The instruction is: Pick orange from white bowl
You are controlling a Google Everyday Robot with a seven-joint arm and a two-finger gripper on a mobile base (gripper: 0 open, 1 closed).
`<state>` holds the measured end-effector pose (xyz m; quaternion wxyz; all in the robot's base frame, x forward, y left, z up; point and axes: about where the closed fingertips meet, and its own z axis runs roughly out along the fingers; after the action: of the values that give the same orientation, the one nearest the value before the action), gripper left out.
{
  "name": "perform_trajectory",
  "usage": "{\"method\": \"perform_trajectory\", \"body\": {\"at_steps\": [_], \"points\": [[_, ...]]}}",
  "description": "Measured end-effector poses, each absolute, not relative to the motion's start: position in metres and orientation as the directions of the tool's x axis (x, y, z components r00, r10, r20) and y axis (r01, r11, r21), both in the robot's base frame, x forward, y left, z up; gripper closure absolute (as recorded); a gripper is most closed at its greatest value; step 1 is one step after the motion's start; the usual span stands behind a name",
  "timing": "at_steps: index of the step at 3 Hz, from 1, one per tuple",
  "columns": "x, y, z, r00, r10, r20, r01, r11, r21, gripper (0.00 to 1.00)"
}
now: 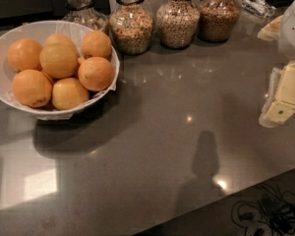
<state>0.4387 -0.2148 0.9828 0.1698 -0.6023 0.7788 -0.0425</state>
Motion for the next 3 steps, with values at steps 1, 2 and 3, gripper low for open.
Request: {"method": "perform_trajectory", "body": {"at_steps": [1,2,3], "points": [[0.443,-0.207,0.981,-0.207,-0.952,-0.227,-0.924,0.266,-0.274,0.0],[0.465,-0.177,0.973,-0.172,-0.945,-0.279,-0.932,0.248,-0.264,0.0],[0.49,-0.142,0.972,-0.12,-0.934,-0.337,-0.94,0.215,-0.264,0.0]]}}
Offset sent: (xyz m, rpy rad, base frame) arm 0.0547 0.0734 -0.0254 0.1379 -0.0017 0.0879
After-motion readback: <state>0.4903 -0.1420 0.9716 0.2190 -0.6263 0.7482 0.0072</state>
